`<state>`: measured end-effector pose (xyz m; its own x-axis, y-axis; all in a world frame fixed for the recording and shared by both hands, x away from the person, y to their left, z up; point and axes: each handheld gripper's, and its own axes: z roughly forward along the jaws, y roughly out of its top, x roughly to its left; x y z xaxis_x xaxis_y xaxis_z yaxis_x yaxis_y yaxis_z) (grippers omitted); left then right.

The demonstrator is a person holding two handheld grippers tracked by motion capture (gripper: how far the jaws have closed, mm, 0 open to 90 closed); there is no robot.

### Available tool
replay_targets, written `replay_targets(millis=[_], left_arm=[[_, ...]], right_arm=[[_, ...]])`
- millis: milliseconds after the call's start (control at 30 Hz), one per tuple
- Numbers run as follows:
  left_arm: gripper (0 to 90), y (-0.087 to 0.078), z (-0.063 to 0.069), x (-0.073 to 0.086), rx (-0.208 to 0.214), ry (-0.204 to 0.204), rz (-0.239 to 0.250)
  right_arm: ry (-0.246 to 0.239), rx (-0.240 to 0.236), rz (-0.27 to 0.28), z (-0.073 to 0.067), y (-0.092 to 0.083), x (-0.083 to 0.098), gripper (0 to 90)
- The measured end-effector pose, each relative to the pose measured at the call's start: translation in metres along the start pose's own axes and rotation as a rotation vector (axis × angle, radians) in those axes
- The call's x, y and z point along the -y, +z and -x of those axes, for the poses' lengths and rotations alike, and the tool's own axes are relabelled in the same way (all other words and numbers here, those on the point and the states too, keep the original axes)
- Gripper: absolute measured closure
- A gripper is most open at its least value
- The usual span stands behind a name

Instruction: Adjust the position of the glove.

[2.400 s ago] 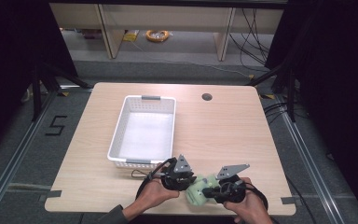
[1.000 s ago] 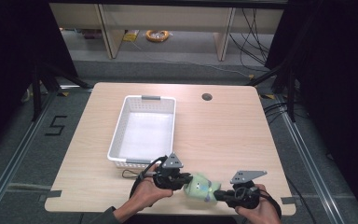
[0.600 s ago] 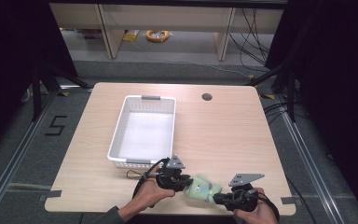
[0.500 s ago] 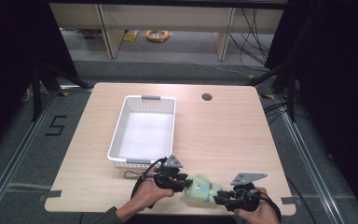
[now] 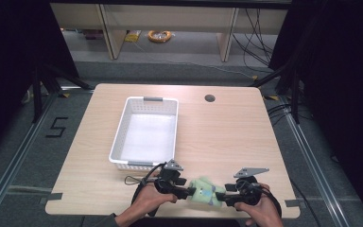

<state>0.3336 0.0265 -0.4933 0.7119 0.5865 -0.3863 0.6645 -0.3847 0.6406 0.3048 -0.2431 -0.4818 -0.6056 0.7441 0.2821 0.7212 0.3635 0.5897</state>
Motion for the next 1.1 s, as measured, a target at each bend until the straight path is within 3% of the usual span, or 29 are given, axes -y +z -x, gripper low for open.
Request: replay_targets(millis=[33,67,133,167,267,367,567,633,667,733,933,1000,1100], left_arm=[[45.8,0.003,-0.002,0.000,-0.001,0.020,-0.001],[45.9,0.004,-0.002,-0.001,0.005,0.009,-0.014],[46.0,0.006,-0.002,-0.001,0.000,0.005,-0.021],[46.1,0.008,-0.002,-0.001,0.011,0.006,-0.016],[47.2,0.012,-0.002,-0.001,0.012,0.050,-0.021],[49.0,0.014,0.002,0.001,0.002,0.032,-0.033],[51.1,0.018,0.003,0.005,0.034,-0.006,-0.046],[53.6,0.019,0.003,0.005,0.035,0.029,-0.050],[55.6,0.019,0.006,0.006,0.040,0.008,-0.054],[58.5,0.020,0.005,0.006,0.045,0.045,-0.044],[67.5,0.020,0.006,0.007,0.062,0.034,-0.024],[70.3,0.019,0.007,0.007,0.060,0.053,-0.026],[72.7,0.018,0.009,0.007,0.059,0.045,-0.011]], right_arm=[[0.023,-0.005,-0.006,-0.001,0.002,0.000,45.1],[-0.004,0.001,-0.011,0.003,0.004,-0.001,45.2],[0.008,0.003,-0.035,0.005,0.005,-0.002,45.9],[0.008,-0.004,-0.022,0.006,0.007,-0.001,46.0],[0.017,-0.019,-0.030,0.010,0.010,-0.001,46.5],[0.018,-0.035,-0.055,0.013,0.010,-0.001,47.5],[0.042,-0.072,-0.060,0.016,0.014,0.000,48.4],[0.043,-0.079,-0.053,0.017,0.015,0.000,49.7],[0.042,-0.082,-0.052,0.017,0.015,0.000,50.8],[0.042,-0.091,-0.041,0.017,0.016,0.001,53.4],[0.058,-0.167,-0.022,0.020,0.018,0.005,65.4],[0.048,-0.157,-0.012,0.019,0.018,0.005,68.5],[0.042,-0.166,-0.005,0.018,0.017,0.006,71.9]])
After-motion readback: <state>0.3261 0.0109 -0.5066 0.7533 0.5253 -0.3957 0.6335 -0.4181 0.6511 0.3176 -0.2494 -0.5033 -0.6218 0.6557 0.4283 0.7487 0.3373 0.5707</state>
